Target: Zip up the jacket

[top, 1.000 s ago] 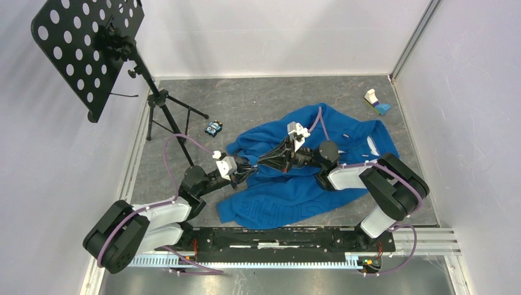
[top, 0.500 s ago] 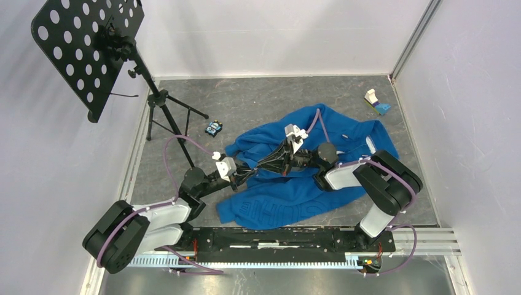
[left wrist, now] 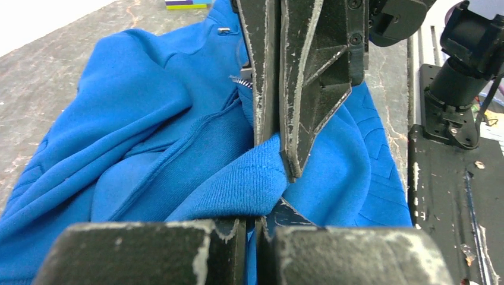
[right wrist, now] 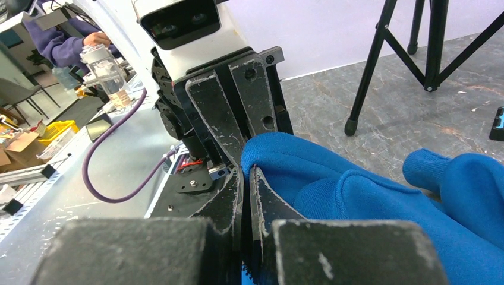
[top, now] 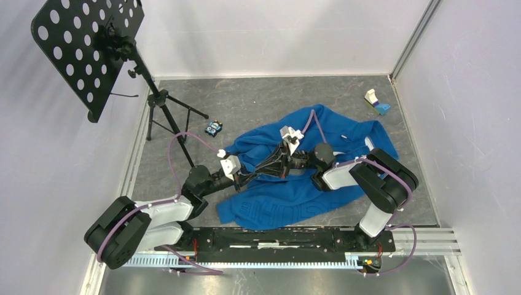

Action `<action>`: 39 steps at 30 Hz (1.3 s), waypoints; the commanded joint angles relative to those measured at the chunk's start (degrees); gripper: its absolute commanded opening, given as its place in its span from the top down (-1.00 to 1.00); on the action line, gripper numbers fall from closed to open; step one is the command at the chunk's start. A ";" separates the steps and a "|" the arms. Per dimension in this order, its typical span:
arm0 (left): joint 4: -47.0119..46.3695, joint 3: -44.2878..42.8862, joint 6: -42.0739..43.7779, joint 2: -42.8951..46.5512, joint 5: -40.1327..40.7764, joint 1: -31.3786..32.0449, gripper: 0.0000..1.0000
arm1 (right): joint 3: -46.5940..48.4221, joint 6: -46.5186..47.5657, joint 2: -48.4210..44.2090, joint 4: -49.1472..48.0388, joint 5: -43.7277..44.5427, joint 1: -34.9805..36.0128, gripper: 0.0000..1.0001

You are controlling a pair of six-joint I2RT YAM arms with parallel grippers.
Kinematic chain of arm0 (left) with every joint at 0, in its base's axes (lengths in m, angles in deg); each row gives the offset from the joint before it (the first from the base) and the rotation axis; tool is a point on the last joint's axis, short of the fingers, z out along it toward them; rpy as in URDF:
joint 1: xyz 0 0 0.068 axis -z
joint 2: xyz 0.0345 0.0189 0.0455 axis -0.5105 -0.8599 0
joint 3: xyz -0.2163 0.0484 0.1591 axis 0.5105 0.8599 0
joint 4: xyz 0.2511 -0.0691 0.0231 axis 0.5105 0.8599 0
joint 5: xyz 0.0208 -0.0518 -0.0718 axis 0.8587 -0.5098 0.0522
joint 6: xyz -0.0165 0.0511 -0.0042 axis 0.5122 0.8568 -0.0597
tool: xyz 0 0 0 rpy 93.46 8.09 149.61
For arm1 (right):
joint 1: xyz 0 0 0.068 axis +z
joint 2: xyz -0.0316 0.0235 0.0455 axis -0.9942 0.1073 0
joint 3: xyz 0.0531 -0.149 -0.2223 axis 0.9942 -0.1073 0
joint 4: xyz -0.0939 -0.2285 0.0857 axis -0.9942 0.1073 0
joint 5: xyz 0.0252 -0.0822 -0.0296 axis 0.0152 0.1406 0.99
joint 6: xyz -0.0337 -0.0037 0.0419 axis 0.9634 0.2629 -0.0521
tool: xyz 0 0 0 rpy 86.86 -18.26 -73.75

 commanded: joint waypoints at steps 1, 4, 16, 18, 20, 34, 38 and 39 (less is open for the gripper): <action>-6.10 -3.26 -3.23 -0.13 -2.48 3.37 0.95 | 1.01 -1.40 0.61 -10.54 0.80 0.91 0.99; -6.96 -1.00 -4.18 1.09 -1.02 3.46 0.95 | 0.55 -1.52 0.24 -10.18 1.53 0.01 0.99; -3.17 2.98 -10.23 8.42 6.28 3.37 0.20 | 0.23 -6.04 1.30 -15.69 1.27 -1.26 0.99; -2.48 4.30 -11.74 10.80 6.21 3.37 0.08 | -0.02 -6.21 1.19 -15.77 1.53 -1.57 0.99; 0.12 4.86 -12.97 14.08 6.13 3.40 -0.18 | -0.04 -6.19 1.07 -15.77 1.47 -1.80 0.99; 24.71 3.26 -40.00 30.85 28.43 3.37 -0.32 | -0.48 -6.41 0.33 -15.77 1.99 -2.23 0.99; 21.63 4.23 -42.83 29.81 28.26 3.41 -0.31 | -0.48 -6.59 0.46 -16.03 2.00 -2.26 0.99; 20.26 4.58 -43.49 29.32 28.34 3.36 -0.31 | -0.48 -6.68 0.42 -16.12 2.00 -2.25 0.99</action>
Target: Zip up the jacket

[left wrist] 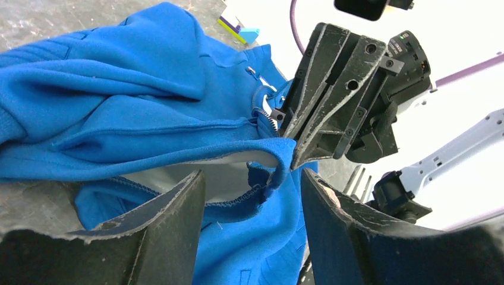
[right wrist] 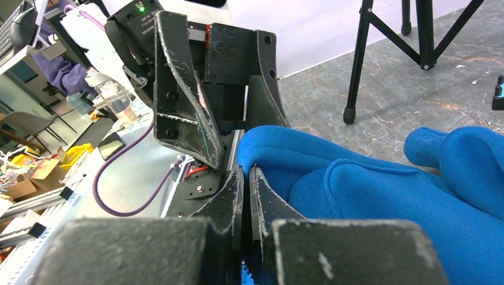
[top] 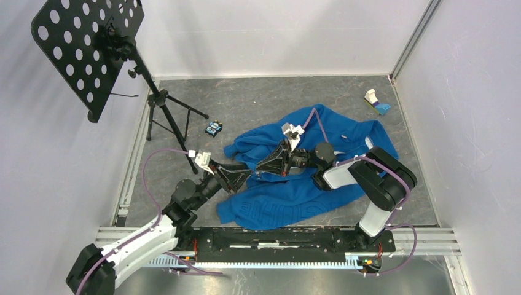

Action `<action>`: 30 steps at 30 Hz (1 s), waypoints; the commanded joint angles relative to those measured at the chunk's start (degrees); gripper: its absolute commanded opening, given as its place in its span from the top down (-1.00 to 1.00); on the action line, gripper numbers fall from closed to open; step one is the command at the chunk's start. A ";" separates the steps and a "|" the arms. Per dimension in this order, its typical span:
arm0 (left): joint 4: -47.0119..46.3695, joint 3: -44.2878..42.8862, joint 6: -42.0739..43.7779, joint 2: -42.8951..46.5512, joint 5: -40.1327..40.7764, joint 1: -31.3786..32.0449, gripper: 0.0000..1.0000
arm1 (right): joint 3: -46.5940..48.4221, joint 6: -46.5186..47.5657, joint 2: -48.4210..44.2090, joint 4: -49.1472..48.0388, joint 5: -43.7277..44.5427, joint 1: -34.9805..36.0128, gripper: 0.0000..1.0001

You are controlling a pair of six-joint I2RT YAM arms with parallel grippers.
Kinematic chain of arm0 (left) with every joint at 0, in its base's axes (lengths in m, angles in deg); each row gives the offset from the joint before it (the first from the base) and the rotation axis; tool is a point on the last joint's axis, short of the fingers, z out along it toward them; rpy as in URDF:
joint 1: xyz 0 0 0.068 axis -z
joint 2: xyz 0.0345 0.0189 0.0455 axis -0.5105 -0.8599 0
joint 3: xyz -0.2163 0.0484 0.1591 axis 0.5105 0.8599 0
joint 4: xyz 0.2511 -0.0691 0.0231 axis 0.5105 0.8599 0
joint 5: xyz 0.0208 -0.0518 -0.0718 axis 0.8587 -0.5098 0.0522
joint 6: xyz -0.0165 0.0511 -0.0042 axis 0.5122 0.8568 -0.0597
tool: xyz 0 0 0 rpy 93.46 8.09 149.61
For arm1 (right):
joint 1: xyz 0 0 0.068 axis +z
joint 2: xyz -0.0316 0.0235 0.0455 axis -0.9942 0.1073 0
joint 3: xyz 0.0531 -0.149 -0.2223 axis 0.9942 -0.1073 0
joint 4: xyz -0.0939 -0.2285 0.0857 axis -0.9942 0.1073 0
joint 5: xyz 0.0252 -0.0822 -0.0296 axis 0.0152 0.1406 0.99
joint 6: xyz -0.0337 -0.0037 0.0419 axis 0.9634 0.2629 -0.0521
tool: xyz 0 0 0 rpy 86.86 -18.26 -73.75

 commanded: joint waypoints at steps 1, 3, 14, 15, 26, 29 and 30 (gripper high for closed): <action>-2.86 -0.38 -8.50 -1.39 3.49 0.09 -0.31 | -0.23 -0.57 -0.63 -16.12 0.34 -0.33 0.99; -6.45 -0.02 -10.05 -3.17 2.89 0.11 -0.36 | -0.24 -0.62 -0.62 -16.03 0.33 -0.27 0.99; -15.79 -1.92 -15.59 -14.19 0.49 0.09 0.06 | -0.28 -0.72 -0.72 -16.02 0.42 -0.23 0.99; -17.22 -1.69 -15.89 -14.70 0.67 0.09 0.12 | -0.30 -0.69 -0.76 -16.04 0.42 -0.22 0.99; -22.61 0.66 -16.46 -13.03 0.54 0.09 -0.26 | -0.24 -0.98 -0.37 -16.43 0.42 -0.27 0.99; -21.29 1.67 -20.73 -11.27 4.72 0.09 -0.47 | -0.11 -1.16 -0.11 -16.57 0.42 -0.22 0.99; -21.58 1.98 -21.24 -10.87 5.45 0.10 -0.47 | -0.07 -1.17 0.04 -16.57 0.39 -0.22 0.99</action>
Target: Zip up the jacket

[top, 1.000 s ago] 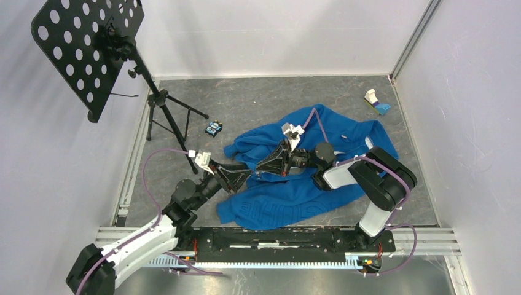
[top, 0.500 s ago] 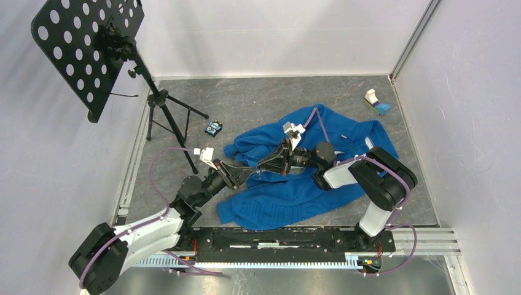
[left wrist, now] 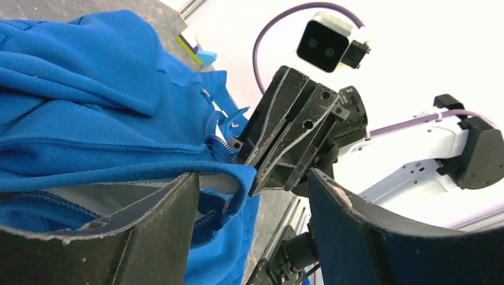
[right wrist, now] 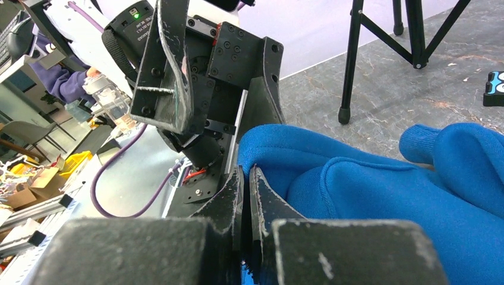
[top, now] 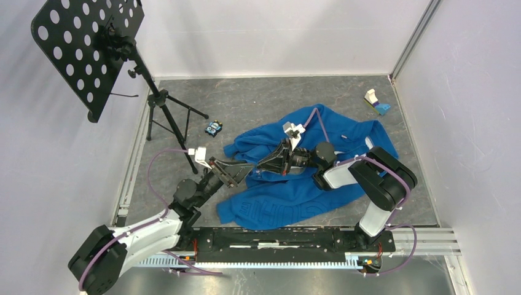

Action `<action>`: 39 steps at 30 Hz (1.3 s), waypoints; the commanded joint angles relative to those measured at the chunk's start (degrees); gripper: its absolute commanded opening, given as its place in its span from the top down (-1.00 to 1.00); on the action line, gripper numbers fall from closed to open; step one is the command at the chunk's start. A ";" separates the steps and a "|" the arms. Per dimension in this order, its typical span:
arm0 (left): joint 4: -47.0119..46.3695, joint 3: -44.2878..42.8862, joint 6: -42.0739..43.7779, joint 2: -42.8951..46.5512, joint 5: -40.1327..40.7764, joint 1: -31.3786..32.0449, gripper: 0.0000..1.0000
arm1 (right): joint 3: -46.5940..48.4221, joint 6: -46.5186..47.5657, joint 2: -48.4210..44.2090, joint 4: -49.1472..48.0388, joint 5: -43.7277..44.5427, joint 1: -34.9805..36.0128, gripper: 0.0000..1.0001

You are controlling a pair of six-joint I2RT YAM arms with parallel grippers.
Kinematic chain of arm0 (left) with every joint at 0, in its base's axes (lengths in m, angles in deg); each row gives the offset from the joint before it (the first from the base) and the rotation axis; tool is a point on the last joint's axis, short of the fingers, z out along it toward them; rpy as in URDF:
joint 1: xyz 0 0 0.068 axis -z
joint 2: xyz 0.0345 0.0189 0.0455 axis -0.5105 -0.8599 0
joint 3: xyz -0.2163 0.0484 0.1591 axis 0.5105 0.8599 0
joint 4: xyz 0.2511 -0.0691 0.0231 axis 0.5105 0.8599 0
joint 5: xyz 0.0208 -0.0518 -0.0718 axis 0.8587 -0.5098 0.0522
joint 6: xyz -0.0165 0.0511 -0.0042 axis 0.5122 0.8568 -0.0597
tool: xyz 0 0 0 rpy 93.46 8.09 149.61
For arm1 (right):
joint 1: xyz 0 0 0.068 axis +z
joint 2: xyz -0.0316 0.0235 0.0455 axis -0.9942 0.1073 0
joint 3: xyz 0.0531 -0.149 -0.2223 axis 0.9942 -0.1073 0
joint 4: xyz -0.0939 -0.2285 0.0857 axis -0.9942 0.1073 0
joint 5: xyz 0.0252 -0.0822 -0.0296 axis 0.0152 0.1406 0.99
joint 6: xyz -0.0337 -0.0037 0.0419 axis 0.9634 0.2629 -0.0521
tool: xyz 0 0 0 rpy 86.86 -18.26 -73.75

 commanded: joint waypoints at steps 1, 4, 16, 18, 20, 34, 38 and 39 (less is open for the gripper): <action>-3.22 1.78 -6.04 2.45 5.31 0.09 -0.46 | 0.11 -0.27 0.04 -16.65 -0.45 0.23 0.99; -0.24 0.71 -7.72 2.83 5.36 0.09 -0.35 | 0.10 -0.24 0.07 -16.65 -0.45 0.39 0.99; -8.01 -1.26 -9.40 -6.36 1.21 0.18 0.03 | 0.34 0.56 0.30 -15.63 -0.36 0.83 0.99; -10.12 -1.08 -9.58 -8.02 0.36 0.20 0.04 | 0.33 0.85 0.20 -15.13 -0.19 0.93 0.99; -12.05 -1.10 -9.54 -9.43 -0.57 0.18 0.10 | 0.24 1.08 0.08 -15.01 0.10 0.90 0.99; 6.40 -3.46 -9.53 -0.60 2.95 0.18 0.96 | -3.35 15.60 -16.51 26.18 19.85 1.28 -0.11; 19.15 -4.19 -10.12 7.46 7.83 0.18 0.96 | -2.20 22.77 -24.70 49.08 26.31 1.75 -0.43; 20.66 -3.87 -10.51 8.82 8.71 0.18 0.95 | -2.42 23.96 -26.75 53.04 28.12 2.21 -0.44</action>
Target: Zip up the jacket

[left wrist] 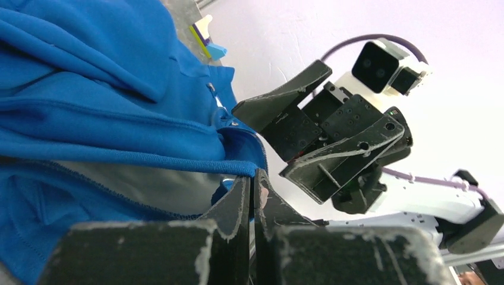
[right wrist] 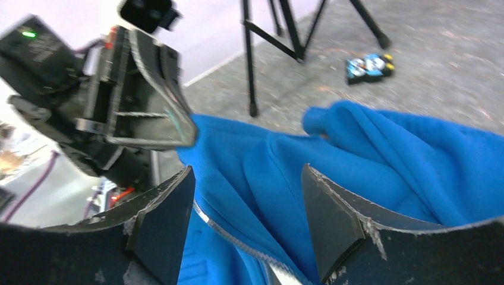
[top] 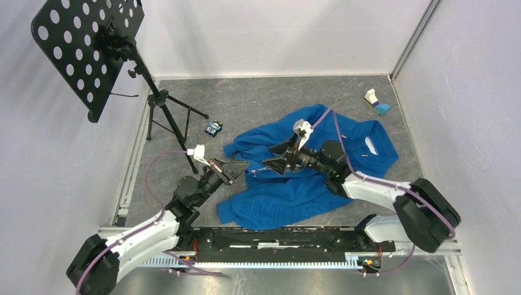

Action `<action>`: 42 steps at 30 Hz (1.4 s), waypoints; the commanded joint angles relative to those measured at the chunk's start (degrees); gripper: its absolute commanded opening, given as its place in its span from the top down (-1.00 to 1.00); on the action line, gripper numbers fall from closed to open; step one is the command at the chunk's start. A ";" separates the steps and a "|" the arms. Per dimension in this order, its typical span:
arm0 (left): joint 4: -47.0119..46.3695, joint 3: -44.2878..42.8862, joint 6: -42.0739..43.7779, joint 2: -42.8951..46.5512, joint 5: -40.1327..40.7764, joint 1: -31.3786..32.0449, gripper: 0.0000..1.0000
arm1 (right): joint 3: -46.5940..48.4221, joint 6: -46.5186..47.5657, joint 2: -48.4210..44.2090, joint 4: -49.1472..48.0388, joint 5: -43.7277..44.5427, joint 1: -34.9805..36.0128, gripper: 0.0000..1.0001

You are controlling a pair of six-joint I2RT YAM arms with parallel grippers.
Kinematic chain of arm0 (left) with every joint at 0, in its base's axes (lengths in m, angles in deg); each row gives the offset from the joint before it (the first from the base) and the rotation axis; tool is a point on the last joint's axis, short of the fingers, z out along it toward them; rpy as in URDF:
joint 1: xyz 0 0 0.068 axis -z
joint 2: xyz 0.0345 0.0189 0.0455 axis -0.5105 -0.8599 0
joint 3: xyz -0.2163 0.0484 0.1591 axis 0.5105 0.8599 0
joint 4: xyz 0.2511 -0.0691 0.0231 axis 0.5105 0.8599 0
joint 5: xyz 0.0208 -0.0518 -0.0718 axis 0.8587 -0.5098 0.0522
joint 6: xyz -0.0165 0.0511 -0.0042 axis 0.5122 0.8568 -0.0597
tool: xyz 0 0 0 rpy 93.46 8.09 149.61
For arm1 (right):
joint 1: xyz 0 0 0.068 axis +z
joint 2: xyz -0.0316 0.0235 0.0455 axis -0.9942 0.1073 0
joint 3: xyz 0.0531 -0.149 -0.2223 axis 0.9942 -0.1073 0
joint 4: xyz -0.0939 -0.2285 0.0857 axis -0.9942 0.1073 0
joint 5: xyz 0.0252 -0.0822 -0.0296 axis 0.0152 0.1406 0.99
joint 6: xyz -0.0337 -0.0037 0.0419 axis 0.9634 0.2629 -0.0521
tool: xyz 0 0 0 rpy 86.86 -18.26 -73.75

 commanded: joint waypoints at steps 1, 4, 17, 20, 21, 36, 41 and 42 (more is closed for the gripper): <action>12.07 -1.51 -2.46 6.56 6.39 0.13 0.96 | 0.23 10.53 -7.90 26.61 11.83 1.96 -0.45; 15.09 -1.25 -2.92 8.82 7.98 0.14 0.96 | -1.27 13.22 -13.33 31.06 17.50 7.46 -0.49; 15.63 -2.69 -8.45 7.68 10.36 0.13 0.96 | -8.16 7.12 -17.47 17.41 22.20 14.15 -0.51; 16.04 -2.82 -10.76 7.25 11.42 0.13 0.95 | -8.29 1.55 -12.81 9.66 19.10 14.32 -0.43; 16.23 -2.96 -11.20 6.96 11.69 0.15 0.95 | -8.07 -0.42 -11.12 7.77 18.82 14.33 -0.37; 21.70 -5.02 -13.54 6.47 12.08 0.13 0.95 | -2.42 2.04 -21.40 29.75 18.16 14.69 -0.73; 25.00 -7.27 -15.90 5.26 11.45 0.13 0.95 | -5.76 -7.02 -14.98 16.47 14.94 16.67 -0.28; 25.85 -7.81 -16.17 5.00 11.56 0.13 0.95 | -5.75 -8.07 -13.52 14.60 14.62 17.06 -0.25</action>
